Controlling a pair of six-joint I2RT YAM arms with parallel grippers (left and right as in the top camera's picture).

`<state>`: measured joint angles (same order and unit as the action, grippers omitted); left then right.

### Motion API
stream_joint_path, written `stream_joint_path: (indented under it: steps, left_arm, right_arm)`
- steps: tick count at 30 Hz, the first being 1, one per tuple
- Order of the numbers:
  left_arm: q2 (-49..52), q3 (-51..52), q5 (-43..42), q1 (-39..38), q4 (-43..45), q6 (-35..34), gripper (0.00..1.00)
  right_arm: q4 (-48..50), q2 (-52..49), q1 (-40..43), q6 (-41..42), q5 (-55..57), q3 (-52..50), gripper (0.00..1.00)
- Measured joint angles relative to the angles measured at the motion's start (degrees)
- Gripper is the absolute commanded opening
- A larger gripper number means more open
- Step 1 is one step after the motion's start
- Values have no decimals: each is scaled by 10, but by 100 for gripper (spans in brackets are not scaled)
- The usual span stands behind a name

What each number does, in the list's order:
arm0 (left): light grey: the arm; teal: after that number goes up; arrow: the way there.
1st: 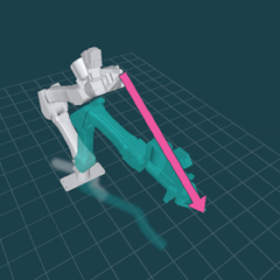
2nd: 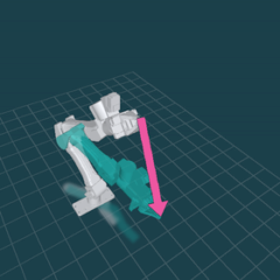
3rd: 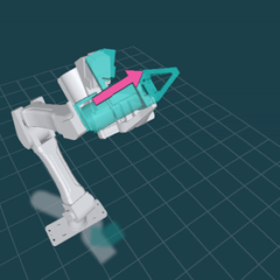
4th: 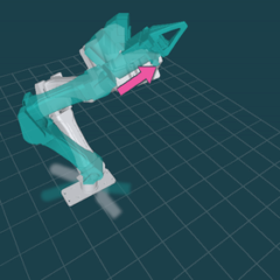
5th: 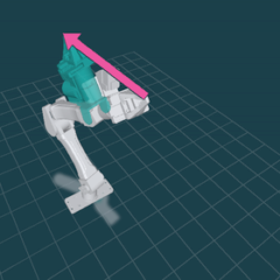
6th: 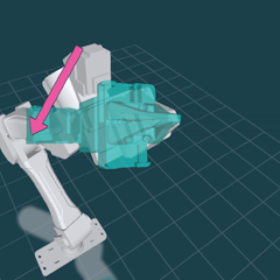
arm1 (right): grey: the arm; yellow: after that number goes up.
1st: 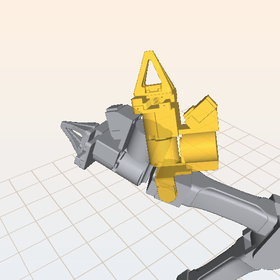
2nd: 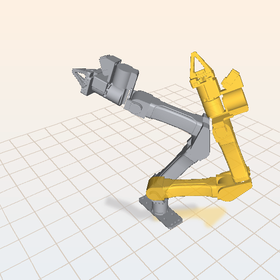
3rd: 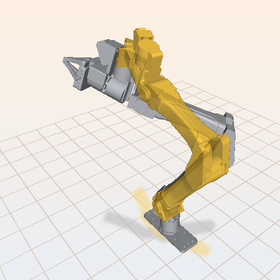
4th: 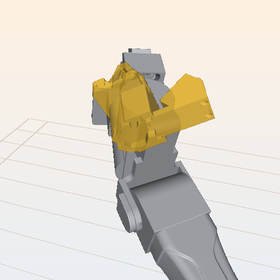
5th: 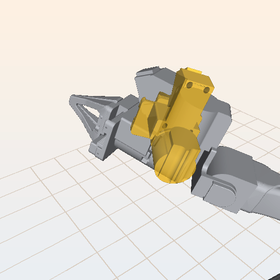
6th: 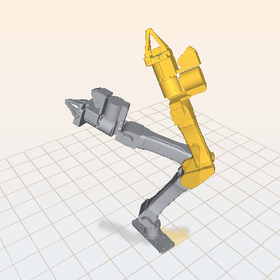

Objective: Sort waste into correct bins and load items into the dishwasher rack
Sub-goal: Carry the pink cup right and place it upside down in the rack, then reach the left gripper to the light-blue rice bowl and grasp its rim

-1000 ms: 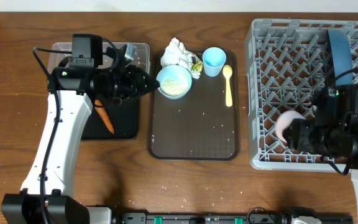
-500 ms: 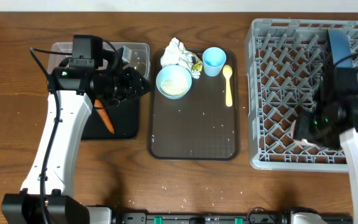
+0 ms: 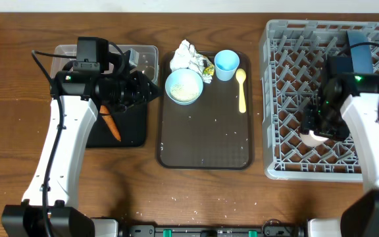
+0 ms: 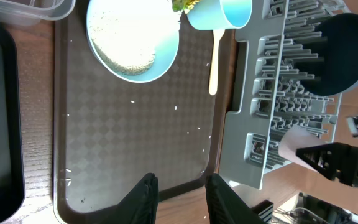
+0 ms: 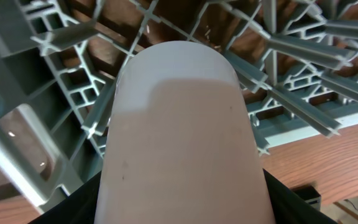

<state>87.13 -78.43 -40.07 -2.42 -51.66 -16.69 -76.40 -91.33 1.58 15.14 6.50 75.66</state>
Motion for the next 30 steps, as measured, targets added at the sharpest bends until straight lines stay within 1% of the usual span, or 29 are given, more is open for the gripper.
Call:
stream_joint_path:
  steps: [1, 4, 6, 8, 10, 11, 13, 15, 19, 25, 28, 30]
  left_arm:
    - [0, 0, 0, 0, 0, 0, 29]
    - [0, 0, 0, 0, 0, 0, 29]
    - [0, 0, 0, 0, -1, 0, 29]
    - [0, 0, 0, 0, -3, 0, 29]
    - [0, 0, 0, 0, -4, 0, 29]
    - [0, 0, 0, 0, -4, 0, 31]
    - [0, 0, 0, 0, -4, 2, 35]
    - [0, 0, 0, 0, -5, 1, 36]
    - [0, 0, 0, 0, -4, 4, 36]
    - [0, 0, 21, -18, 19, 16, 36]
    - [1, -7, 69, -57, 27, 20, 36]
    - [4, -21, 119, -98, 33, 24, 37]
  right_arm:
    - [1, -8, 0, 0, 0, 0, 39]
    - [11, -26, 0, 0, 0, 0, 50]
    - [19, -33, 0, 0, 0, 0, 64]
    - [24, -39, 0, 2, -2, 0, 72]
    - [28, -42, 0, 6, -6, 0, 87]
    - [28, -43, 0, 5, -9, 0, 93]
    - [28, -43, 0, 5, -11, 0, 99]
    - [28, -43, 0, 6, -15, 0, 99]
    - [21, -44, 0, 6, -23, 14, 99]
    - [-25, -49, 0, -8, -60, 143, 99]
    - [-39, -48, -5, -29, -94, 228, 99]
    - [-39, -43, -12, -40, -116, 269, 99]
